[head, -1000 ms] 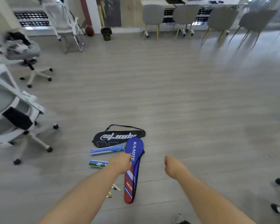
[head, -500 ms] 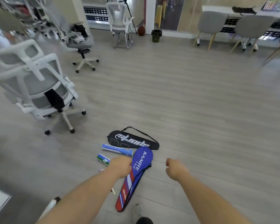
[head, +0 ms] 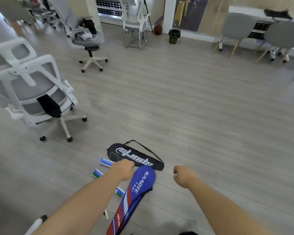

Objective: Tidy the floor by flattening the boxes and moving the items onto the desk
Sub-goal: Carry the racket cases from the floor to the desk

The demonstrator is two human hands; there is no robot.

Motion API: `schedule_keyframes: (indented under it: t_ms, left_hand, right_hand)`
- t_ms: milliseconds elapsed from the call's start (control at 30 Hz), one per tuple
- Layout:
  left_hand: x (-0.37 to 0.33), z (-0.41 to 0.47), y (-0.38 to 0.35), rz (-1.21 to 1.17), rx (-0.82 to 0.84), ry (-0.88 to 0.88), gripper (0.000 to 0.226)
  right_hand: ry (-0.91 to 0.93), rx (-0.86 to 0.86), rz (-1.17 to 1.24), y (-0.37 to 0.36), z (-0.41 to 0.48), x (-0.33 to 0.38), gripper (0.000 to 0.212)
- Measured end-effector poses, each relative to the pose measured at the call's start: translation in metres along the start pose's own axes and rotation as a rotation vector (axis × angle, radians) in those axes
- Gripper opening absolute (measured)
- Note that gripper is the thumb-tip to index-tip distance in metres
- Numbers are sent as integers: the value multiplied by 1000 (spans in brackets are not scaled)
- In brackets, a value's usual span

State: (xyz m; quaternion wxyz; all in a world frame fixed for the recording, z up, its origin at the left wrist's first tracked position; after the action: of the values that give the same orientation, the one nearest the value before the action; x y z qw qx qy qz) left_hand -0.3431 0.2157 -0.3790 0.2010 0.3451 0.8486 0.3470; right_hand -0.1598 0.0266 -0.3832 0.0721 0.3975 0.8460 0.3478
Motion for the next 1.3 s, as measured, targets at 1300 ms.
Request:
schedule_keyframes:
  t_ms: [1300]
  left_hand:
    - [13,73,-5,-1187,-162,1207,32]
  right_hand:
    - [1122,381,-1487,127,273,284,26]
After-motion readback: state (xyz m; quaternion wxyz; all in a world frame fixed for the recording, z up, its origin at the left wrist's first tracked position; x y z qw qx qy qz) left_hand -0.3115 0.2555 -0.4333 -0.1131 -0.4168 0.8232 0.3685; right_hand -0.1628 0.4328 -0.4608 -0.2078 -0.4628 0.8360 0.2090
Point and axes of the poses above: each hand's wrist, its own z-axis towards the middle knuckle, its own y-axis out of the back of the hand, x = y × z, the point moved 9 cm from there along z, towards the middle knuckle, and after that the axes turned 7 degrees about x, right-handed, at the moved point
